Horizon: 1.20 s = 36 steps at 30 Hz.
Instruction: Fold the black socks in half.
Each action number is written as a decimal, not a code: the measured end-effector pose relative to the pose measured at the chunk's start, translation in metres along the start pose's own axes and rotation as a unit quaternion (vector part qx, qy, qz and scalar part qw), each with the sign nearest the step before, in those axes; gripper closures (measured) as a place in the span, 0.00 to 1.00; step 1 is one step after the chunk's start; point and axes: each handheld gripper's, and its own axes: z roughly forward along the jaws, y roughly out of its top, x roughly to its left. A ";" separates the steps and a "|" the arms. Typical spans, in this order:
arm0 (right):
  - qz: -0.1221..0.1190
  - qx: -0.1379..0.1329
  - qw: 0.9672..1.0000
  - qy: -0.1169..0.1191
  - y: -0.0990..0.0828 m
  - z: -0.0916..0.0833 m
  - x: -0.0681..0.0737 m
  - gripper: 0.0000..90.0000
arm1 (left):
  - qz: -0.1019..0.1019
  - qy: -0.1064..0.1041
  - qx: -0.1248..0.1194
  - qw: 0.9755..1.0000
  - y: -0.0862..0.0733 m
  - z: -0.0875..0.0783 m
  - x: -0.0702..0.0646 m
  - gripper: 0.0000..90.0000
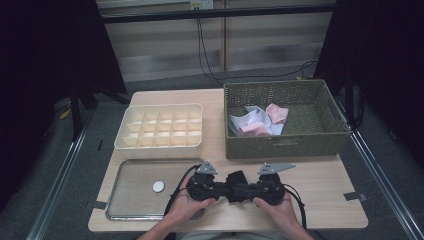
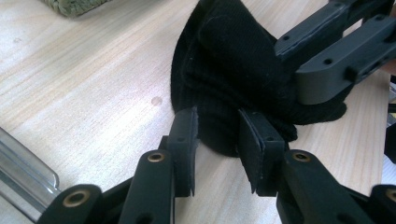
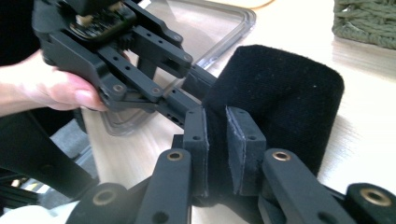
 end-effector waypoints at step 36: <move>0.028 -0.008 0.999 -0.028 -0.002 -0.032 -0.007 0.83 | -0.036 -0.012 -0.041 0.998 0.012 0.005 0.012 0.52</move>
